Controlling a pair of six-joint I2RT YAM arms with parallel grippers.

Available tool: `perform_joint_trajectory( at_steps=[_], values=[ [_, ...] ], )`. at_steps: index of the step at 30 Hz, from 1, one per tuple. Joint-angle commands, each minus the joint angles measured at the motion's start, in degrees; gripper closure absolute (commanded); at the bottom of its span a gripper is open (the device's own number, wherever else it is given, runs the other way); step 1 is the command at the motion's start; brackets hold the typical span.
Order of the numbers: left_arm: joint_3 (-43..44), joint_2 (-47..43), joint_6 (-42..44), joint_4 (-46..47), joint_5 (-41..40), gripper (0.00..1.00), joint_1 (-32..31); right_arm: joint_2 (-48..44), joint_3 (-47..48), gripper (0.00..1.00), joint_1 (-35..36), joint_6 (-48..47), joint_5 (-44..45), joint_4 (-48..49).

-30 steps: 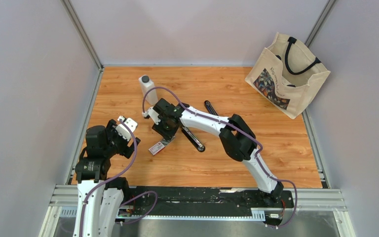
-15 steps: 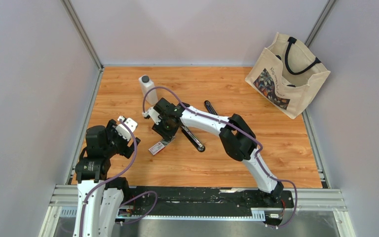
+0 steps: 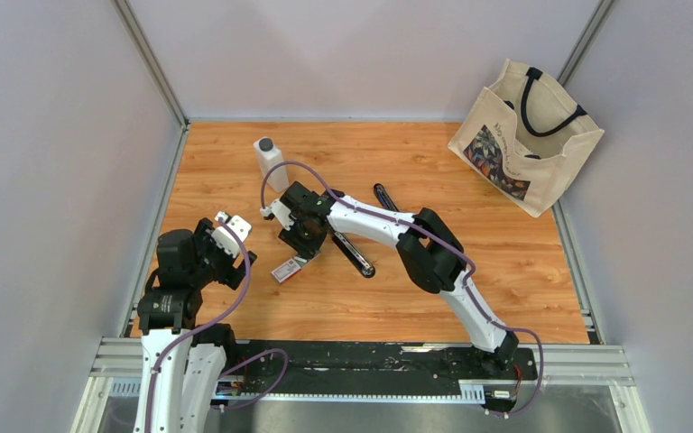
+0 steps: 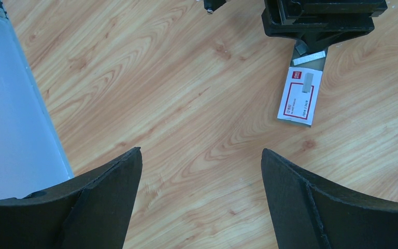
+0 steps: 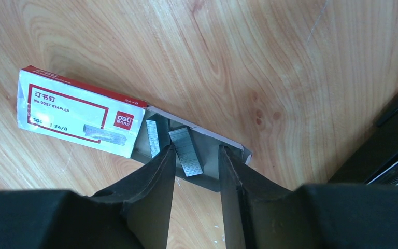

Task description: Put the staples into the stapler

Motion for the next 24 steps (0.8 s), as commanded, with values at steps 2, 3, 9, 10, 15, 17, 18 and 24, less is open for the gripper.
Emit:
perform_joint_trajectory(
  at_steps=[2,3,9,10,15,17,18,24],
  values=[
    [-0.38,-0.19,-0.57,1.83,0.46,0.08,0.38,0.39,2.14,0.62,0.02,-0.77,0.0,-0.11],
    [-0.29,-0.19,-0.57,1.83,0.46,0.08,0.38,0.47,2.22,0.63,-0.07,-0.77,0.0,-0.11],
    [-0.38,-0.19,-0.48,1.83,0.55,0.08,0.38,0.39,2.13,0.69,0.02,-0.77,0.88,-0.11],
    [-0.46,-0.19,-0.48,1.83,0.55,0.08,0.38,0.13,2.05,0.7,-0.07,-0.77,1.05,0.06],
    [-0.46,-0.19,-0.57,1.75,0.46,0.08,0.47,-1.89,1.34,0.76,-0.07,-0.68,1.67,0.94],
    [-0.46,-0.28,-0.48,1.75,0.55,0.08,0.38,-2.77,0.99,0.78,0.01,-0.68,1.84,1.47],
    [-0.38,-0.28,-0.57,1.75,0.55,0.08,0.38,-3.39,0.73,0.78,-0.07,-0.68,2.11,1.73],
    [-0.38,-0.19,-0.57,1.75,0.46,0.08,0.38,-5.76,-0.85,0.79,0.01,-0.24,2.99,3.23]
  ],
)
